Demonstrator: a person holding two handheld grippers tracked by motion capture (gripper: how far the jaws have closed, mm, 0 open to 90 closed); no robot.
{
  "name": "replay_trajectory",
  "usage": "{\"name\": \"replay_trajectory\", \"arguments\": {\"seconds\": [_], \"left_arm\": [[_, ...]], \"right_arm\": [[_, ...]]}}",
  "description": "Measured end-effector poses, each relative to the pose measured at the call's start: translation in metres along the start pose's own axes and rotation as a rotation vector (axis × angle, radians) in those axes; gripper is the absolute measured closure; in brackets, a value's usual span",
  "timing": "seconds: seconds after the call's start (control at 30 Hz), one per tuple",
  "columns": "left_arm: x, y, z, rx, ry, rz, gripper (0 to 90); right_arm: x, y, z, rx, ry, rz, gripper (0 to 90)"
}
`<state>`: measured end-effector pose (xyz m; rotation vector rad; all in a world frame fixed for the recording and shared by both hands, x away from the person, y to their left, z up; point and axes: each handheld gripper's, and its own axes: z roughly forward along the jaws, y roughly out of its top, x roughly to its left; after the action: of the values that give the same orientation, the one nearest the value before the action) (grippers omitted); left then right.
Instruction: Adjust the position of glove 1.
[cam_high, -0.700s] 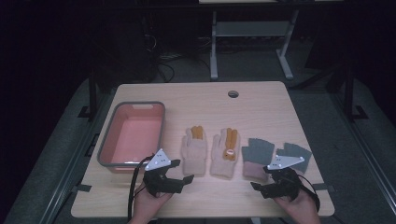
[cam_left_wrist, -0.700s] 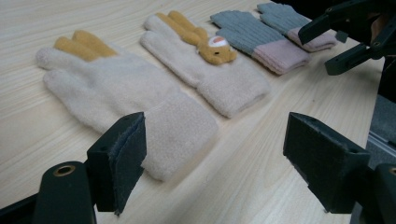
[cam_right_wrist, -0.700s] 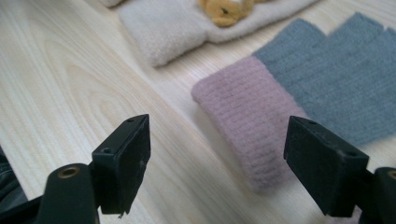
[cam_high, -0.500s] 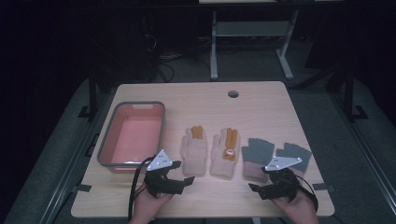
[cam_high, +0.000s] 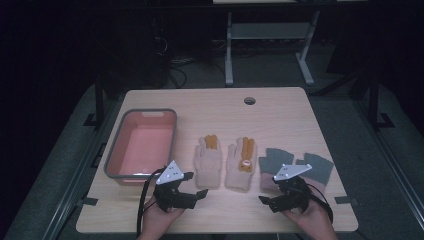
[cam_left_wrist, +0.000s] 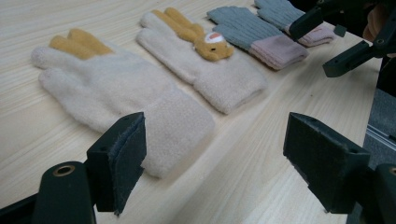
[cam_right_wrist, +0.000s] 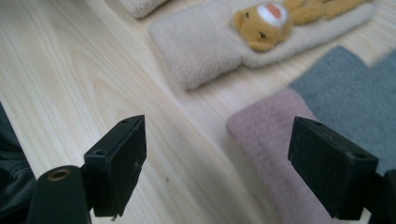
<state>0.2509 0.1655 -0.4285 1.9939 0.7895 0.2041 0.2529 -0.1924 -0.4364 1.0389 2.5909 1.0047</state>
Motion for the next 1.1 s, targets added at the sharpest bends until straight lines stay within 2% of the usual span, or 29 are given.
{"name": "replay_trajectory", "arguments": {"seconds": [0.2, 0.23, 0.43, 0.53, 0.7, 0.93, 1.03, 1.1], "left_arm": [[0.004, 0.001, -0.002, -0.016, 0.003, -0.011, 21.1], [0.004, 0.001, -0.002, -0.013, 0.013, -0.007, 21.1], [0.003, 0.001, -0.003, -0.022, 0.011, 0.000, 21.2], [0.003, 0.001, -0.003, -0.019, 0.005, -0.003, 21.2], [0.002, 0.001, -0.002, -0.020, 0.000, 0.006, 21.2], [0.001, 0.001, -0.001, -0.018, -0.010, 0.014, 21.0], [0.001, 0.001, -0.001, -0.019, -0.008, 0.023, 20.9], [0.001, 0.001, -0.001, -0.019, -0.006, 0.024, 20.9]], "right_arm": [[0.000, 0.027, 0.002, 0.020, 0.000, -0.028, 20.0], [0.000, 0.035, 0.001, 0.019, 0.000, -0.041, 20.8], [-0.005, 0.057, 0.000, 0.034, 0.010, -0.049, 21.5], [-0.007, 0.063, 0.002, 0.046, 0.009, -0.053, 21.5], [-0.010, 0.079, 0.013, 0.100, 0.021, -0.074, 23.9], [-0.012, 0.092, 0.022, 0.126, 0.026, -0.088, 24.6], [-0.015, 0.099, 0.027, 0.143, 0.028, -0.103, 29.4], [-0.018, 0.103, 0.030, 0.139, 0.046, -0.100, 31.7]]}}
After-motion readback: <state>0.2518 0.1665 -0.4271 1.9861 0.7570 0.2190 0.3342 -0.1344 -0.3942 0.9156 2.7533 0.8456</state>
